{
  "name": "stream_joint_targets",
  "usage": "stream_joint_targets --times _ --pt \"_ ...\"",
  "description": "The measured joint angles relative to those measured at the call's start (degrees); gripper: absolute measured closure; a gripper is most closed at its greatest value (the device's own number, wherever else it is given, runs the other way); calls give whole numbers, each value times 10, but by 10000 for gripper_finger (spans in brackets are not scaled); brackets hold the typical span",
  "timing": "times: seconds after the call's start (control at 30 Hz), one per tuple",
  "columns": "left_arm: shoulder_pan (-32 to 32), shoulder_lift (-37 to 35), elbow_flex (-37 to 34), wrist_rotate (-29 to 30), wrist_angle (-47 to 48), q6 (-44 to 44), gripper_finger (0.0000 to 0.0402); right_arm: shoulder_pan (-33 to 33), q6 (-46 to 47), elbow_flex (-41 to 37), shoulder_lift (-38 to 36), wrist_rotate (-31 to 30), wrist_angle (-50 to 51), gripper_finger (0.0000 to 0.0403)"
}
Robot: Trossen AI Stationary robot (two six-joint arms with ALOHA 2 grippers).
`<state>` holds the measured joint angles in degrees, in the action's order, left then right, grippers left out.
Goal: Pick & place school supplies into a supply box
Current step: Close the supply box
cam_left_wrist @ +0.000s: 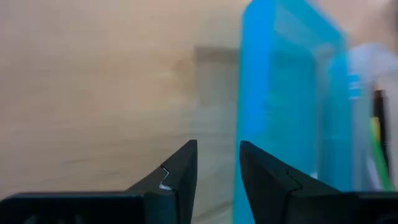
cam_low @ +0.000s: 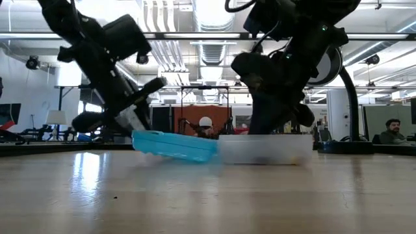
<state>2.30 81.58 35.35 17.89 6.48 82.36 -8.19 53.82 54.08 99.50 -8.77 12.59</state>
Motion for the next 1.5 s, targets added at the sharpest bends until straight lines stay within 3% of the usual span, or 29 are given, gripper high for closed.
stream_joint_targets --times 0.53,0.7,0.87,0.93,1.13,1.27,1.5 --pt "14 -6 87 17 3 -69 298 0 -16 -9 0 -2 11 390" --pt "19 -7 92 25 135 -94 298 0 -20 -9 0 -2 11 390" --pt "4 -3 86 3 133 -307 298 0 -21 -9 0 -2 13 390" --pt "2 -3 98 -22 118 -348 298 0 -24 -9 0 -2 17 390" --pt "20 -3 101 -60 119 -264 298 0 -26 -9 0 -2 21 390" --pt "23 -3 70 -122 120 -236 298 0 -32 -9 -4 -2 22 390" --pt "-4 -10 38 -101 87 -178 298 -2 -63 -6 -73 -35 26 390"
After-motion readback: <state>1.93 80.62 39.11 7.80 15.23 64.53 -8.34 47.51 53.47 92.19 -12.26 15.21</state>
